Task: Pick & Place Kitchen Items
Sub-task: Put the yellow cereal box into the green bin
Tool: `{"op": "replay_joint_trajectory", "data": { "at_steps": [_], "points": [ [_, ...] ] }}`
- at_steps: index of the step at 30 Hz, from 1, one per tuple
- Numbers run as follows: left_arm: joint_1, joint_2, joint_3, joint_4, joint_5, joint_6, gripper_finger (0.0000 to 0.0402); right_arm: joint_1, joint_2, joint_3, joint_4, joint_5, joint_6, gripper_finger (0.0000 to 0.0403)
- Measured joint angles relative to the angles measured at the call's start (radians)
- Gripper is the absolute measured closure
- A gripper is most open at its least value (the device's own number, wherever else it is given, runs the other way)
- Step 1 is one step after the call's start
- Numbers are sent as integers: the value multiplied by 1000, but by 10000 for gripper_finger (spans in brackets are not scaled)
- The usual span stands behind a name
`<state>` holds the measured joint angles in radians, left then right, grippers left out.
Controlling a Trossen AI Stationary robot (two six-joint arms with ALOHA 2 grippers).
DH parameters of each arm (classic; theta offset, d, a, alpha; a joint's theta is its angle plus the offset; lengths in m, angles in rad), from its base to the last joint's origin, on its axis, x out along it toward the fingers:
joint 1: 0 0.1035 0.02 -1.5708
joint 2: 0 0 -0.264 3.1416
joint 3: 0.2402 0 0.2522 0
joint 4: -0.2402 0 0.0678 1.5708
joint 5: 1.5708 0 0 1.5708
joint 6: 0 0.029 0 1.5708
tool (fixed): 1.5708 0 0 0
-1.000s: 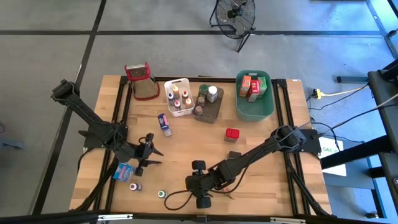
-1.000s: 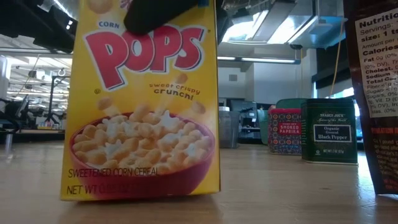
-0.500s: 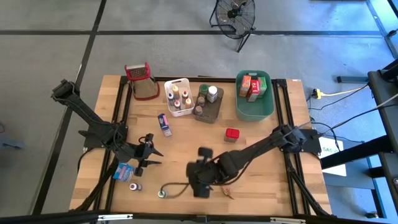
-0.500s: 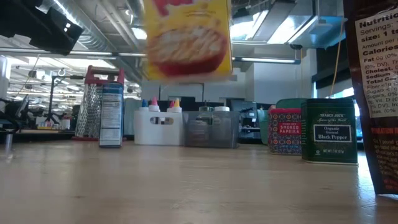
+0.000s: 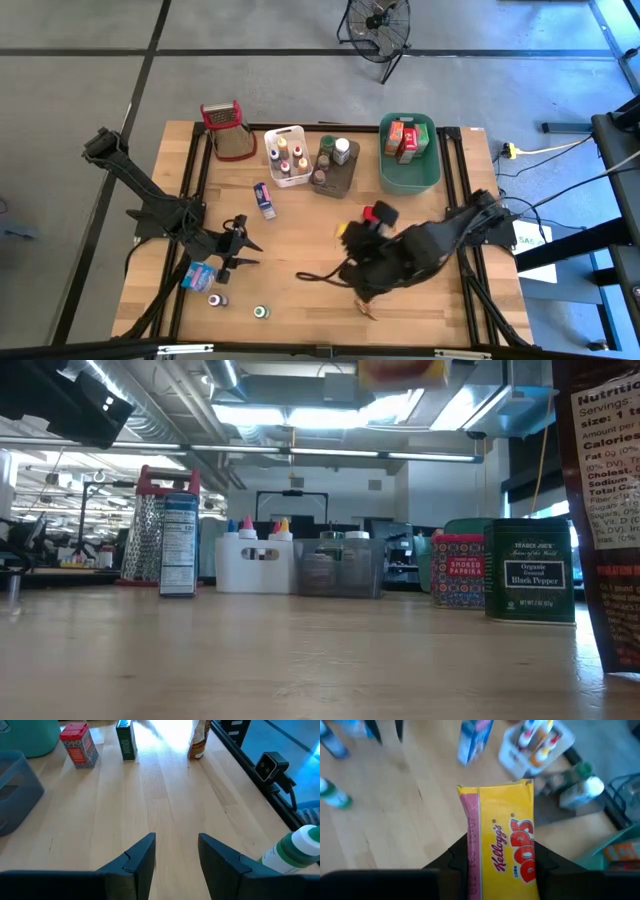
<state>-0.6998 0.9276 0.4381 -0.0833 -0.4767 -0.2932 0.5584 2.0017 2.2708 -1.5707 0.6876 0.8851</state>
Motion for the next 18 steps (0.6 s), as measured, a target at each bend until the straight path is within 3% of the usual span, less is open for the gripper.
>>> {"op": "replay_joint_trajectory", "data": {
  "at_steps": [4, 8, 13, 18],
  "points": [
    [0, 0, 0, 3, 0, 0, 258, 20, -118, -54, 2, 77, -28, 292],
    [0, 0, 0, 4, 0, 0, 258, 38, -275, -193, 0, 124, 11, 292],
    [0, 0, 0, 6, 0, 0, 258, 56, -491, -480, 0, 215, 163, 292],
    [0, 0, 0, 5, 0, 0, 258, 48, -719, -806, -1, 255, 443, 292]
  ]
}}
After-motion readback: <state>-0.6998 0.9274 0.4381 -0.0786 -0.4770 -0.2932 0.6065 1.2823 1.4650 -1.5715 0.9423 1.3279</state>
